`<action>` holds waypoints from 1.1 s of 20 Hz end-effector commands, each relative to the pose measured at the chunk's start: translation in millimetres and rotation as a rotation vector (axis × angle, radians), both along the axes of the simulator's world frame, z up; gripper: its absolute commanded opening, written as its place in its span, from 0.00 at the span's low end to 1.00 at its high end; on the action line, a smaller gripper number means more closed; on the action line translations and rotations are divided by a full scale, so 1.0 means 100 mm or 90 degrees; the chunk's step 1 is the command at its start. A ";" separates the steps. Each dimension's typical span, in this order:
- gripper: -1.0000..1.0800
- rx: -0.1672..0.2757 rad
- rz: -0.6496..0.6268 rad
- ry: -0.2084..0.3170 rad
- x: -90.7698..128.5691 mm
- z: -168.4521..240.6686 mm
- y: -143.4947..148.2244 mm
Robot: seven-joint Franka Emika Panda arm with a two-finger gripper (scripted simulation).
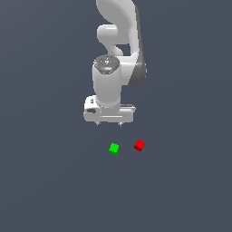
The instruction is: Stack the red cube on top of the green cube.
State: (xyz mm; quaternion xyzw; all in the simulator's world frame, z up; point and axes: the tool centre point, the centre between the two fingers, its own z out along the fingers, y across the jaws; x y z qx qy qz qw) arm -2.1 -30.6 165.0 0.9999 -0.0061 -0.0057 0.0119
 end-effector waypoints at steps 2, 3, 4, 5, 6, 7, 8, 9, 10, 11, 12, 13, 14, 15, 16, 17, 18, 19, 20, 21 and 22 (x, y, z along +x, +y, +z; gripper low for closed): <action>0.96 0.000 0.000 0.000 0.00 0.00 0.00; 0.96 0.000 -0.001 0.000 0.00 0.00 0.01; 0.96 0.000 -0.003 0.000 0.00 -0.01 0.01; 0.96 0.000 -0.005 0.000 0.00 -0.01 0.02; 0.96 0.000 -0.007 0.000 0.00 -0.02 0.03; 0.96 0.000 -0.011 0.000 0.00 -0.03 0.05; 0.96 0.000 -0.015 0.000 -0.01 -0.04 0.07; 0.96 0.001 -0.019 -0.001 -0.01 -0.05 0.09; 0.96 0.001 -0.024 -0.001 -0.01 -0.06 0.11; 0.96 0.001 -0.030 -0.001 -0.01 -0.08 0.13; 0.96 0.001 -0.036 -0.001 -0.01 -0.10 0.16; 0.96 0.001 -0.043 -0.001 -0.01 -0.12 0.19; 0.96 0.002 -0.050 -0.001 -0.01 -0.14 0.23; 0.96 0.002 -0.058 -0.002 -0.01 -0.16 0.26; 0.96 0.002 -0.067 -0.002 -0.01 -0.18 0.30; 0.96 0.003 -0.076 -0.002 -0.01 -0.20 0.34; 0.96 0.003 -0.086 -0.003 -0.01 -0.23 0.39; 0.96 0.003 -0.096 -0.003 -0.01 -0.26 0.44; 0.96 0.004 -0.108 -0.003 0.00 -0.29 0.49; 0.96 0.004 -0.119 -0.004 0.00 -0.32 0.54; 0.96 0.004 -0.131 -0.004 0.01 -0.35 0.59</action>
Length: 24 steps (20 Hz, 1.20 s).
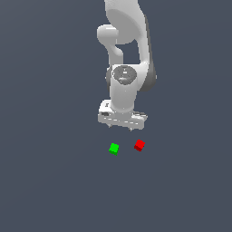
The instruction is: Stack the red cube on top of the green cube.
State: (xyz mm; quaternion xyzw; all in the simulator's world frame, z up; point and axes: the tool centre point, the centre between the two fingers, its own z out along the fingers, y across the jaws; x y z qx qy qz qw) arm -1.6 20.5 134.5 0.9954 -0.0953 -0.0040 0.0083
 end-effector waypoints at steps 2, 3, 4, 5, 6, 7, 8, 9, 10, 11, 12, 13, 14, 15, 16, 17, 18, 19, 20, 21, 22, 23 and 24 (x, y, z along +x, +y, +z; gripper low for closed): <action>0.96 0.001 -0.041 -0.001 0.02 -0.11 0.19; 0.96 0.002 -0.053 -0.002 0.03 -0.14 0.24; 0.96 0.002 -0.065 -0.002 0.05 -0.18 0.30; 0.96 0.003 -0.077 -0.002 0.06 -0.21 0.35; 0.96 0.003 -0.089 -0.003 0.07 -0.24 0.41; 0.96 0.004 -0.102 -0.003 0.09 -0.27 0.46; 0.96 0.004 -0.114 -0.003 0.11 -0.31 0.51; 0.96 0.004 -0.126 -0.004 0.12 -0.34 0.57; 0.96 0.005 -0.138 -0.004 0.14 -0.37 0.62; 0.96 0.005 -0.149 -0.005 0.16 -0.40 0.67; 0.96 0.006 -0.160 -0.005 0.18 -0.43 0.71; 0.96 0.006 -0.170 -0.005 0.20 -0.46 0.76; 0.96 0.006 -0.180 -0.006 0.22 -0.48 0.80; 0.96 0.007 -0.189 -0.006 0.24 -0.51 0.83; 0.96 0.007 -0.197 -0.006 0.26 -0.53 0.87; 0.96 0.007 -0.205 -0.007 0.27 -0.55 0.90; 0.96 0.007 -0.212 -0.007 0.29 -0.57 0.93; 0.96 0.008 -0.219 -0.007 0.31 -0.58 0.95; 0.96 0.008 -0.225 -0.007 0.32 -0.60 0.98; 0.96 0.008 -0.230 -0.007 0.34 -0.61 1.00; 0.96 0.008 -0.234 -0.008 0.35 -0.62 1.02; 0.96 0.009 -0.238 -0.008 0.36 -0.63 1.03; 0.96 0.009 -0.242 -0.008 0.37 -0.64 1.04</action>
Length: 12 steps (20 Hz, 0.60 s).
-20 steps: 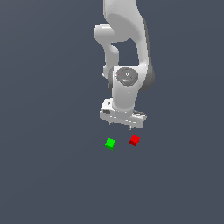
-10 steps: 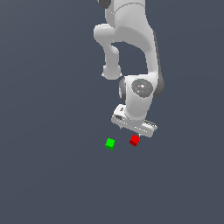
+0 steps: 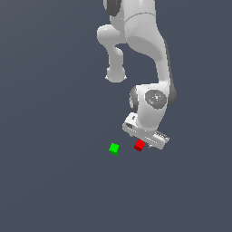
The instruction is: Stack the red cube on top of the green cube.
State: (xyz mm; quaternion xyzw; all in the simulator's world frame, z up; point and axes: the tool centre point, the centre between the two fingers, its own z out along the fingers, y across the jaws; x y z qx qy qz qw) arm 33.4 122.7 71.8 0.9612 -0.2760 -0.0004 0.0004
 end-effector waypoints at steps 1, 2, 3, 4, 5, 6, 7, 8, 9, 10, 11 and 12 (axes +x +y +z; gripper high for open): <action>0.96 0.000 -0.010 -0.001 0.03 -0.02 0.03; 0.96 0.000 -0.012 -0.001 0.03 -0.03 0.04; 0.96 0.000 -0.013 -0.001 0.04 -0.03 0.04; 0.96 0.000 -0.013 -0.001 0.04 -0.03 0.04; 0.96 0.000 -0.013 -0.001 0.04 -0.03 0.04; 0.96 0.000 -0.012 -0.001 0.04 -0.03 0.04; 0.96 0.000 -0.011 -0.001 0.04 -0.02 0.03; 0.96 0.000 -0.010 -0.001 0.03 -0.02 0.03; 0.96 0.000 -0.010 -0.001 0.03 -0.02 0.03; 0.96 0.000 -0.010 -0.001 0.03 -0.02 0.03; 0.96 0.000 -0.010 -0.001 0.03 -0.02 0.03; 0.96 0.000 -0.010 -0.001 0.03 -0.04 0.03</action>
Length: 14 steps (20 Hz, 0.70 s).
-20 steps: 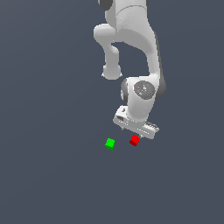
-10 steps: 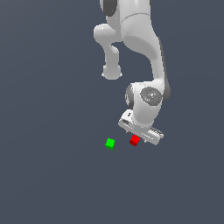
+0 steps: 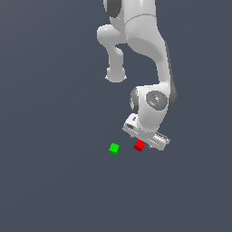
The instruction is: Stack the red cube on top of the green cube.
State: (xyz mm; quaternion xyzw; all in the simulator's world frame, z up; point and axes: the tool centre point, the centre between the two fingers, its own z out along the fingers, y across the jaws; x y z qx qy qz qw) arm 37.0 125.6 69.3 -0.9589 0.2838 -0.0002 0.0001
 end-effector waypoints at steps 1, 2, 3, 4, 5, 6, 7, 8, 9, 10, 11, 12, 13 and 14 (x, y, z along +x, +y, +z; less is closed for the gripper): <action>0.96 0.000 0.000 0.000 0.00 -0.03 0.00; 0.96 0.000 0.000 0.000 0.00 -0.06 0.00; 0.96 0.000 0.000 0.000 0.00 -0.09 0.00; 0.96 0.000 0.000 0.000 0.00 -0.13 0.00; 0.96 0.000 0.000 0.000 -0.01 -0.18 0.00; 0.96 0.000 0.000 0.000 -0.01 -0.23 -0.01; 0.96 0.000 0.000 0.000 -0.01 -0.29 -0.01; 0.96 0.000 0.000 0.000 -0.01 -0.34 -0.01; 0.96 0.000 0.001 0.000 -0.02 -0.39 -0.01; 0.96 0.000 0.001 0.000 -0.02 -0.43 -0.01; 0.96 0.000 0.001 0.000 -0.02 -0.46 -0.01; 0.96 0.000 0.001 0.000 -0.01 -0.48 -0.01; 0.96 0.000 0.001 0.000 -0.01 -0.49 -0.01; 0.96 0.000 0.001 0.000 -0.01 -0.50 -0.01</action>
